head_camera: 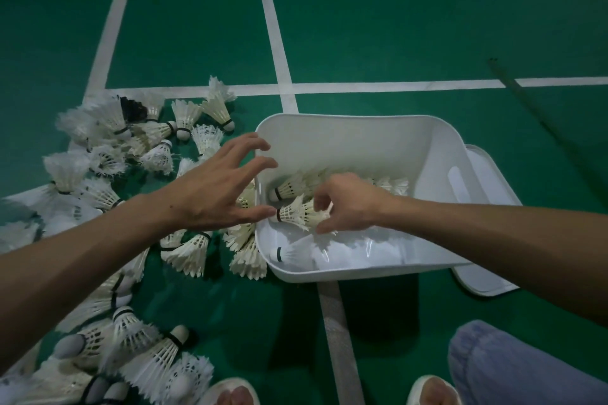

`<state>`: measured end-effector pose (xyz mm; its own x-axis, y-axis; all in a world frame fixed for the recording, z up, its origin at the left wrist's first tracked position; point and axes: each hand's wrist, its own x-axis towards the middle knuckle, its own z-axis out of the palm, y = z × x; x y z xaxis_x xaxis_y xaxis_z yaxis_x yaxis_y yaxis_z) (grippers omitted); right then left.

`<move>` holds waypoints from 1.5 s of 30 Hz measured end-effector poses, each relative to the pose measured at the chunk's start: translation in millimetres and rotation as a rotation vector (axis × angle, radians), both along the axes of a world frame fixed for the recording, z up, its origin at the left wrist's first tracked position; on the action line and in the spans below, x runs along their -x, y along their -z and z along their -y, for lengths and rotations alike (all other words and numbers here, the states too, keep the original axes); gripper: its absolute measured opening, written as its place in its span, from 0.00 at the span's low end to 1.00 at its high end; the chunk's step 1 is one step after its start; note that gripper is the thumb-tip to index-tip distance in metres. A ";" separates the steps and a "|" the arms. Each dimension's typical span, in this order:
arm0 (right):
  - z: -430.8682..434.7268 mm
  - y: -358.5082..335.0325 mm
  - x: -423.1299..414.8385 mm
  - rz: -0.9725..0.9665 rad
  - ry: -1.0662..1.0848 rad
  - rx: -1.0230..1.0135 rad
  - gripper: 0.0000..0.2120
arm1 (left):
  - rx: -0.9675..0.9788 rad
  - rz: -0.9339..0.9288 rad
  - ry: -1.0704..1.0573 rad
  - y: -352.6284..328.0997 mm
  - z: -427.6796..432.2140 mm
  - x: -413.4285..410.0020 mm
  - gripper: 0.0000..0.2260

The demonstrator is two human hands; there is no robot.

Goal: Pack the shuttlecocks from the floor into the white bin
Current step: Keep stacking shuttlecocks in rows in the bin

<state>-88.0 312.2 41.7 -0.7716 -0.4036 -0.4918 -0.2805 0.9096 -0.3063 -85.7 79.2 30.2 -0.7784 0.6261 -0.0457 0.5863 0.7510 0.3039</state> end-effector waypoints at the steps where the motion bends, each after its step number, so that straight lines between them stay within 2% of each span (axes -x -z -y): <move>1: 5.5 -10.5 0.8 -0.053 -0.002 0.018 0.18 | -0.004 0.001 -0.013 -1.4 2.2 -1.4 0.44; 8: 49.5 -85.8 -12.2 -0.274 -0.028 0.239 0.22 | 0.058 0.075 -0.169 -8.4 46.2 -14.9 0.41; 13: 105.5 -100.6 -52.8 -0.282 -0.165 0.326 0.23 | 0.162 0.199 -0.309 -1.7 88.6 -35.1 0.38; 17: 153.4 -64.0 -78.0 -0.251 -0.141 0.360 0.24 | 0.168 0.255 -0.394 21.2 110.8 -50.8 0.34; 22: 168.0 13.8 -86.0 -0.171 0.203 0.361 0.33 | 0.094 0.325 -0.536 53.9 105.3 -73.7 0.38; 26: 161.0 57.8 -88.1 -0.121 0.352 0.403 0.33 | -0.004 0.394 -0.576 78.1 89.8 -77.4 0.40; 30: 162.5 83.4 -84.0 -0.112 0.380 0.420 0.28 | -0.004 0.343 -0.668 93.7 82.4 -69.4 0.37; 33: 170.4 96.0 -78.3 -0.122 0.358 0.442 0.28 | -0.070 0.232 -0.729 102.8 89.6 -65.1 0.33; 37: 181.9 103.2 -70.8 -0.117 0.336 0.457 0.27 | -0.181 0.154 -0.724 108.2 102.8 -68.9 0.34; 41: 185.3 101.0 -64.0 -0.150 0.301 0.388 0.21 | -0.121 0.203 -0.621 94.8 111.3 -70.7 0.20; 43: 183.0 99.9 -62.5 -0.180 0.286 0.386 0.21 | -0.109 0.193 -0.569 88.8 120.1 -71.9 0.13; 45: 179.2 99.2 -60.9 -0.225 0.265 0.379 0.23 | -0.067 0.100 -0.570 85.0 131.8 -69.7 0.09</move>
